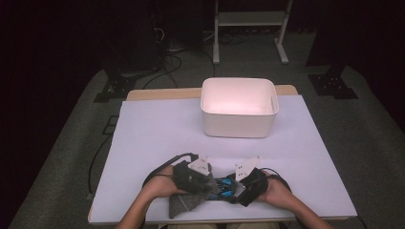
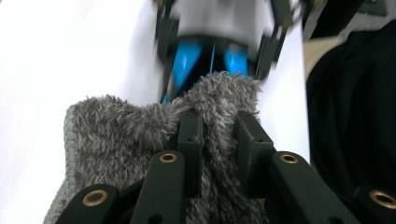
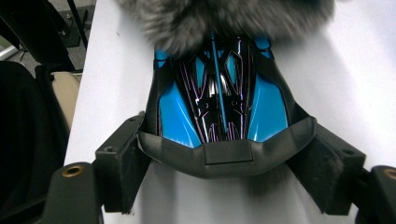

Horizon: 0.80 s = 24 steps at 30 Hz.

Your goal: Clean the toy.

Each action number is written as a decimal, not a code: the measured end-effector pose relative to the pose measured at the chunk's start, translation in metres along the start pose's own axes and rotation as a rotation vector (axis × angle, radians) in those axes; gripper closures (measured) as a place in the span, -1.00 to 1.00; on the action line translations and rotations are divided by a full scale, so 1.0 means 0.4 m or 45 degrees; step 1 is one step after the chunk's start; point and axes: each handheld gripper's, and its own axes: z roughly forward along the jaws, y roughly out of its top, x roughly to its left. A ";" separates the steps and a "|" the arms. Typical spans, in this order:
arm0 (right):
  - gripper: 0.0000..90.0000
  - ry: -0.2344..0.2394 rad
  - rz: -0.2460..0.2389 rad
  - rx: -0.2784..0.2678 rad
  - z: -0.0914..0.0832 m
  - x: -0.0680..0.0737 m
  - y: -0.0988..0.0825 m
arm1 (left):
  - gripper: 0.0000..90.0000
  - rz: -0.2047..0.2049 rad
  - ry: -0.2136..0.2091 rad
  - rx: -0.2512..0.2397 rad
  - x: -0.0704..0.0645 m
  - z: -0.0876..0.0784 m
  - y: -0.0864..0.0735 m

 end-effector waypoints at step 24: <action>-0.47 0.001 -0.001 -0.001 0.000 0.000 -0.001 | 0.63 -0.115 0.101 0.065 0.050 -0.030 -0.059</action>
